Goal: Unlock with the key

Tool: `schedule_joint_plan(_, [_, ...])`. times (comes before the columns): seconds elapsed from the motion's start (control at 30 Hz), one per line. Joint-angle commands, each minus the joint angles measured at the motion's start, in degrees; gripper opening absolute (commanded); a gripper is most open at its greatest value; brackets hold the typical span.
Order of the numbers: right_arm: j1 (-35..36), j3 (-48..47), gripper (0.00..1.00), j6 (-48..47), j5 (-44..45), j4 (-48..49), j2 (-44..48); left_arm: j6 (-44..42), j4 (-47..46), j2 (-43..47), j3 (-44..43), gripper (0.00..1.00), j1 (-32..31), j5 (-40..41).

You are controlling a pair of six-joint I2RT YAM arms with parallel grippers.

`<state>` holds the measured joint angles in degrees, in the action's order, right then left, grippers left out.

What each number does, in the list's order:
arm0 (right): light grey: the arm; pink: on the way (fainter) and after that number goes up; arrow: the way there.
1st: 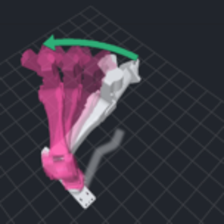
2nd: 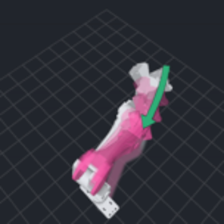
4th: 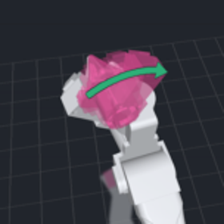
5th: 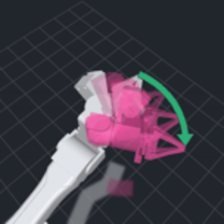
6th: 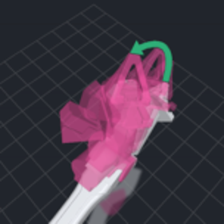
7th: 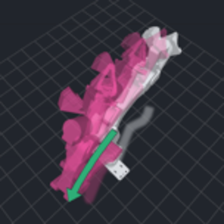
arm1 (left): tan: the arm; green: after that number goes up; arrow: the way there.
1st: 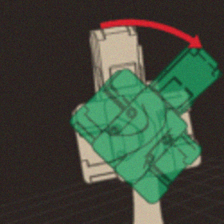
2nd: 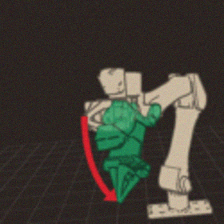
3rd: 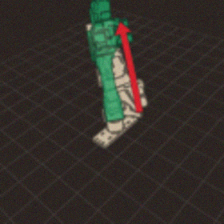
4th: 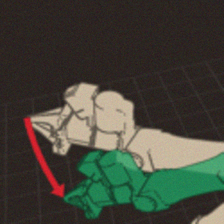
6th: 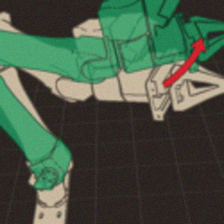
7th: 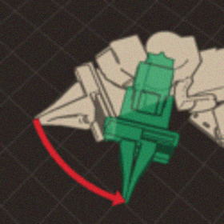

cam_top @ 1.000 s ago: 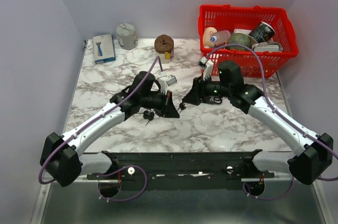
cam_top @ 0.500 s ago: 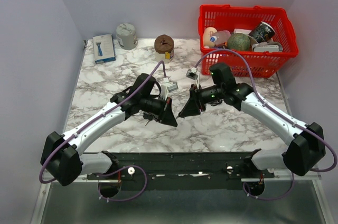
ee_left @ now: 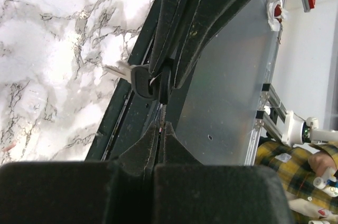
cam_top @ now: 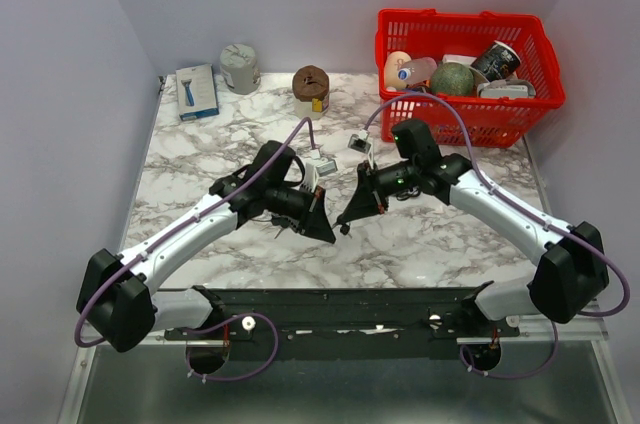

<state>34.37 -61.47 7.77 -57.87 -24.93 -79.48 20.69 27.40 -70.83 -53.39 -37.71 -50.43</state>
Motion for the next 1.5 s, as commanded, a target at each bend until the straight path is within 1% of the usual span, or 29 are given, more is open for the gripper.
schedule_joint_plan(0.0, [0.44, -1.55, 0.01, 4.17, -2.78, 2.14, -1.03, 4.35, -9.19, 1.3, 1.17, 0.0, 0.18, 8.14])
schedule_joint_plan(0.03, [0.43, -1.28, 0.01, 5.4, -2.17, 3.21, -0.68, 5.14, -10.07, 2.09, 1.44, 0.19, 0.18, 10.25])
schedule_joint_plan(0.07, [0.35, -0.76, 0.01, 8.02, -1.47, 4.52, -0.15, 6.54, -11.56, 2.53, 2.05, 0.34, 0.71, 12.44])
schedule_joint_plan(0.1, [0.26, -0.32, 0.01, 9.36, 0.45, 7.5, 0.29, 7.6, -12.45, 3.15, 2.49, 0.51, 1.06, 16.12])
schedule_joint_plan(0.13, [0.0, -0.14, 0.01, 10.76, 1.6, 8.83, 1.34, 8.4, -13.41, 4.54, 2.93, 0.76, 1.67, 17.46])
schedule_joint_plan(0.17, [-0.53, 0.21, 0.01, 13.04, 2.83, 9.89, 1.87, 9.19, -15.08, 5.34, 3.81, 0.83, 2.11, 18.95])
schedule_joint_plan(0.2, [-0.97, 0.82, 0.01, 14.28, 6.33, 11.9, 2.48, 10.94, -15.79, 6.22, 4.16, 0.87, 3.08, 22.1])
schedule_joint_plan(0.23, [-1.23, 1.09, 0.01, 15.33, 7.84, 12.96, 3.1, 11.65, -16.58, 7.97, 4.51, 0.92, 3.78, 23.26])
schedule_joint_plan(0.33, [-2.29, 1.71, 0.01, 19.91, 13.56, 17.1, 5.3, 16.74, -21.4, 11.48, 6.1, 0.97, 5.89, 27.13])
schedule_joint_plan(0.37, [-2.46, 1.79, 0.01, 21.92, 14.79, 18.32, 6.43, 18.49, -25.68, 12.2, 7.23, 0.97, 6.42, 27.58])
schedule_joint_plan(0.4, [-2.47, 1.88, 0.01, 23.07, 16.98, 21.21, 6.79, 20.34, -27.29, 12.81, 7.76, 0.97, 6.95, 28.11])
schedule_joint_plan(0.43, [-2.47, 2.49, 0.01, 24.47, 18.04, 22.98, 7.41, 24.79, -30.62, 13.52, 8.29, 0.97, 7.39, 28.98])
schedule_joint_plan(0.47, [-2.47, 2.85, 0.01, 27.53, 18.92, 24.39, 7.93, 26.67, -36.04, 13.78, 9.25, 0.97, 7.48, 29.16])
schedule_joint_plan(0.5, [-2.47, 3.2, 0.01, 29.13, 20.67, 29.36, 8.72, 28.77, -38.53, 13.79, 9.61, 0.97, 7.57, 29.6])
schedule_joint_plan(0.53, [-2.47, 3.55, 0.01, 30.8, 21.65, 31.32, 9.08, 32.54, -41.17, 13.53, 9.96, 0.96, 7.48, 29.87])
schedule_joint_plan(0.57, [-2.47, 4.25, 0.01, 33.86, 22.44, 33.26, 9.34, 34.66, -46.42, 13.35, 10.58, 0.96, 7.48, 29.78])
schedule_joint_plan(0.6, [-2.38, 4.43, 0.01, 35.28, 23.32, 36.93, 9.69, 36.25, -48.73, 12.82, 10.76, 0.96, 7.48, 29.69])
schedule_joint_plan(0.67, [-2.47, 4.78, 0.01, 38.88, 23.76, 39.77, 9.61, 40.28, -53.65, 11.68, 11.02, 0.94, 7.48, 30.04])
schedule_joint_plan(0.77, [-2.47, 5.05, 0.01, 42.22, 24.99, 43.46, 9.78, 43.37, -58.06, 11.06, 11.55, 0.9, 7.39, 30.39])
schedule_joint_plan(0.83, [-2.47, 5.31, 0.01, 43.55, 26.57, 44.26, 9.79, 43.91, -58.77, 11.15, 11.81, 0.88, 7.39, 31.1])
schedule_joint_plan(0.93, [-2.47, 5.75, 0.01, 44.96, 27.8, 44.53, 9.7, 44.09, -59.21, 11.41, 11.99, 0.81, 7.39, 32.33])
schedule_joint_plan(0.97, [-2.47, 6.01, 0.01, 45.66, 28.07, 44.53, 9.7, 44.09, -59.3, 11.41, 11.9, 0.75, 7.48, 32.76])
schedule_joint_plan(1.03, [-2.47, 6.28, 0.01, 46.1, 28.6, 44.44, 9.7, 44.26, -59.3, 11.76, 11.9, 0.7, 7.48, 34.25])
schedule_joint_plan(1.13, [-2.47, 6.1, 0.01, 46.28, 28.6, 44.26, 9.35, 44.44, -59.56, 11.42, 11.99, 0.7, 7.39, 35.49])
schedule_joint_plan(1.23, [-2.47, 5.93, 0.01, 46.28, 28.34, 44.18, 8.99, 45.05, -59.92, 10.54, 11.81, 0.66, 7.48, 36.11])
schedule_joint_plan(1.37, [-2.47, 5.84, 0.01, 46.37, 28.07, 44.26, 8.73, 45.23, -58.95, 9.75, 11.2, 0.54, 7.48, 37.34])
schedule_joint_plan(1.43, [-2.38, 5.75, 0.01, 46.46, 27.9, 44.09, 8.56, 45.32, -58.77, 9.22, 10.76, 0.5, 7.39, 37.16])
schedule_joint_plan(1.47, [-2.46, 5.66, 0.01, 46.37, 27.9, 44.0, 8.47, 45.32, -58.95, 8.69, 10.58, 0.46, 7.48, 37.08])
